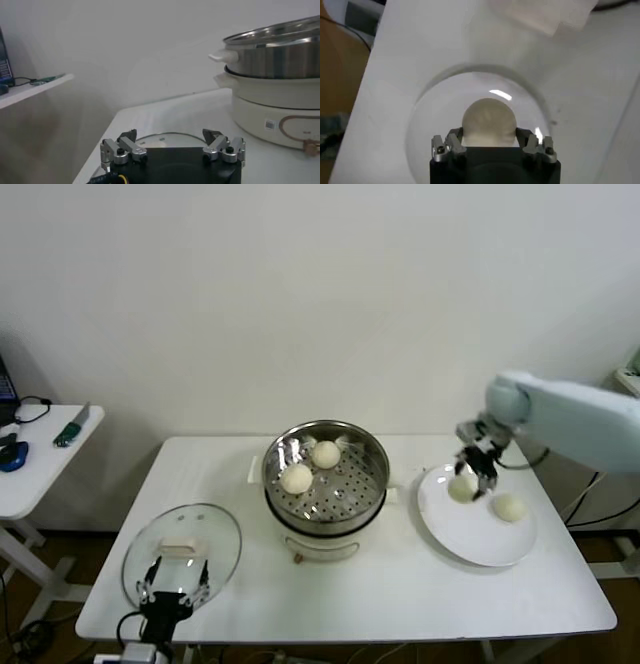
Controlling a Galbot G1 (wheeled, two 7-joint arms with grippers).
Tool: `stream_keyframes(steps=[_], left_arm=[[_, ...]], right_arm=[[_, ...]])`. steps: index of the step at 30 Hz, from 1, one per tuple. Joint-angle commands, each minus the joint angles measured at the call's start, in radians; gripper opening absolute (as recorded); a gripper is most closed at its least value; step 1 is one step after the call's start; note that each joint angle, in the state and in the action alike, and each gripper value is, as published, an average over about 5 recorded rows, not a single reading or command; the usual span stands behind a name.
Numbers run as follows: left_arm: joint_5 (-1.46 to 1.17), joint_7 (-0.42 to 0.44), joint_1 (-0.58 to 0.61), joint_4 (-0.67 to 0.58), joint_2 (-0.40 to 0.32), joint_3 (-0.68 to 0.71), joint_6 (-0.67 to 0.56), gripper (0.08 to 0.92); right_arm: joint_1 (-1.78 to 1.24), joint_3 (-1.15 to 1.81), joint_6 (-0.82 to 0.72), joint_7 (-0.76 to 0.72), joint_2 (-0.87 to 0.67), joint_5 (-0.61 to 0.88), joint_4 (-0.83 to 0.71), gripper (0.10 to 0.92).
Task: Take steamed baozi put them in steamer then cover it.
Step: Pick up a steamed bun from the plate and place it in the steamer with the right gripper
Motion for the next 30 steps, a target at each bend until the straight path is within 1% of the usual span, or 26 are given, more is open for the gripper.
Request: stream_keyframes(steps=[1, 8, 14, 22, 30], left_arm=[[0.005, 0.008, 0.001, -0.002, -0.005, 0.003, 0.0, 0.823], [-0.001, 0.008, 0.015, -0.007, -0.01, 0.004, -0.001, 0.823], [-0.022, 0.008, 0.023, -0.013, 0.014, -0.012, 0.003, 0.823], [-0.029, 0.011, 0.024, -0.021, 0.022, -0.021, 0.008, 0.823], [-0.032, 0.02, 0.04, -0.015, 0.027, -0.028, 0.001, 0.823]], right_arm=[[0.272, -0.083, 0.263, -0.052, 0.245, 0.007, 0.028, 0.695], [0.244, 0.004, 0.353, -0.055, 0.414, -0.017, 0.018, 0.696], [0.152, 0.076, 0.443, -0.052, 0.514, -0.131, -0.008, 0.697], [0.006, 0.095, 0.459, -0.05, 0.564, -0.232, 0.022, 0.704], [-0.057, 0.081, 0.46, -0.054, 0.567, -0.265, 0.055, 0.712]])
